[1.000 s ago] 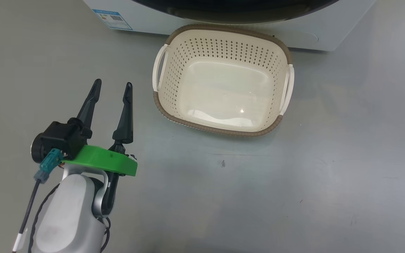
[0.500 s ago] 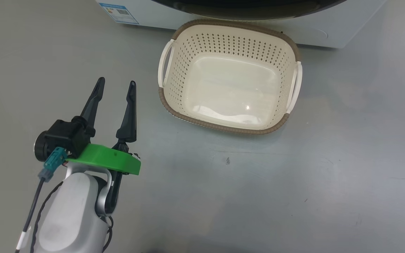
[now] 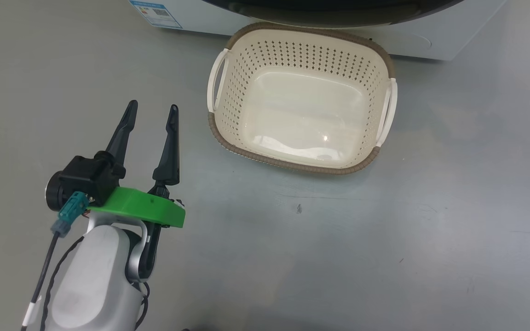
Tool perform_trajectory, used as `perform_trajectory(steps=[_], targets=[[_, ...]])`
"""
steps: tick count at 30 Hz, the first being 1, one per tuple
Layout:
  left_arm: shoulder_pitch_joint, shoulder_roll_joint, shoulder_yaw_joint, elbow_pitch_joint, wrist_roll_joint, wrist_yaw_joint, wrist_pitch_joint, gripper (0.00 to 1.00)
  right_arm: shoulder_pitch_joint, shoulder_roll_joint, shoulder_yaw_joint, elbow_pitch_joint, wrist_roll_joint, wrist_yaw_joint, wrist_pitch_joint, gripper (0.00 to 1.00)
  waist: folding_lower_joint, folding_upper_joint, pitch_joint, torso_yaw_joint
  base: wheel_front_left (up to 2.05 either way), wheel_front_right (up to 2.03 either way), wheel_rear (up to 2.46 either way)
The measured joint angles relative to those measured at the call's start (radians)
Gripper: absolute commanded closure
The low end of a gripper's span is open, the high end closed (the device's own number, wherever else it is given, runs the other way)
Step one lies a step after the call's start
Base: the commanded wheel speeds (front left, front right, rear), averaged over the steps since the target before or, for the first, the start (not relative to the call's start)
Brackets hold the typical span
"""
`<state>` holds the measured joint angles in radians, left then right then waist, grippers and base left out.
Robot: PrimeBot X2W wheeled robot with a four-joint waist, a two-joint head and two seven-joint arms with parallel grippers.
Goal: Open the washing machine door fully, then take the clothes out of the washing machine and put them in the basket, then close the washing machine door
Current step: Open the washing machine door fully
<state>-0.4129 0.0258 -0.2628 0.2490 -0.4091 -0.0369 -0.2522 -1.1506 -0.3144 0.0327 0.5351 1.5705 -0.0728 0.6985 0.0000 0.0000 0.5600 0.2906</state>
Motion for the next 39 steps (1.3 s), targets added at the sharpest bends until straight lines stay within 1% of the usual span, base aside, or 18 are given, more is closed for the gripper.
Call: perform_trajectory(steps=[6, 12, 15, 17, 25, 26, 28, 35, 39], targets=[[-0.002, 0.000, 0.000, 0.000, 0.000, 0.007, 0.000, 0.00, 0.003, 0.000, -0.002, 0.009, 0.032, 0.009, 0.046, 1.00, 0.0000, 0.0000, -0.001, -0.006, 0.00, 0.00, 0.00], [-0.002, 0.000, 0.000, 0.001, 0.000, 0.007, 0.000, 0.00, 0.014, -0.001, 0.012, 0.014, 0.040, 0.011, 0.089, 1.00, 0.0000, 0.0000, -0.006, -0.014, 0.00, 0.00, 0.00], [-0.002, 0.000, 0.000, 0.004, 0.000, 0.010, 0.000, 0.00, 0.035, 0.000, 0.014, 0.022, 0.043, 0.030, 0.103, 1.00, 0.0000, 0.0000, -0.012, -0.018, 0.00, 0.00, 0.00], [-0.002, 0.000, 0.001, 0.005, 0.000, 0.010, 0.000, 0.00, 0.057, 0.000, 0.016, 0.028, 0.051, 0.031, 0.116, 1.00, 0.0000, 0.0000, -0.019, -0.020, 0.00, 0.00, 0.00], [-0.002, 0.000, 0.006, 0.018, 0.001, 0.014, 0.000, 0.00, 0.120, 0.011, 0.030, 0.032, 0.067, 0.063, 0.159, 1.00, 0.0000, 0.0000, -0.053, -0.032, 0.00, 0.00, 0.00], [-0.002, 0.000, 0.006, 0.019, 0.001, 0.014, 0.000, 0.00, 0.126, 0.013, 0.031, 0.032, 0.069, 0.066, 0.165, 1.00, 0.0000, 0.0000, -0.058, -0.033, 0.00, 0.00, 0.00], [0.000, 0.000, 0.007, 0.026, 0.001, 0.014, 0.000, 0.00, 0.150, 0.023, 0.035, 0.028, 0.078, 0.082, 0.178, 1.00, 0.0000, 0.0000, -0.074, -0.037, 0.00, 0.00, 0.00], [0.006, 0.000, 0.011, 0.037, 0.001, 0.014, 0.000, 0.00, 0.205, 0.049, 0.053, 0.019, 0.095, 0.114, 0.221, 1.00, 0.0000, 0.0000, -0.116, -0.046, 0.00, 0.00, 0.00], [0.020, 0.000, 0.012, 0.044, 0.001, 0.014, 0.000, 0.00, 0.237, 0.062, 0.062, 0.017, 0.102, 0.116, 0.231, 1.00, 0.0000, 0.0000, -0.137, -0.049, 0.00, 0.00, 0.00]])
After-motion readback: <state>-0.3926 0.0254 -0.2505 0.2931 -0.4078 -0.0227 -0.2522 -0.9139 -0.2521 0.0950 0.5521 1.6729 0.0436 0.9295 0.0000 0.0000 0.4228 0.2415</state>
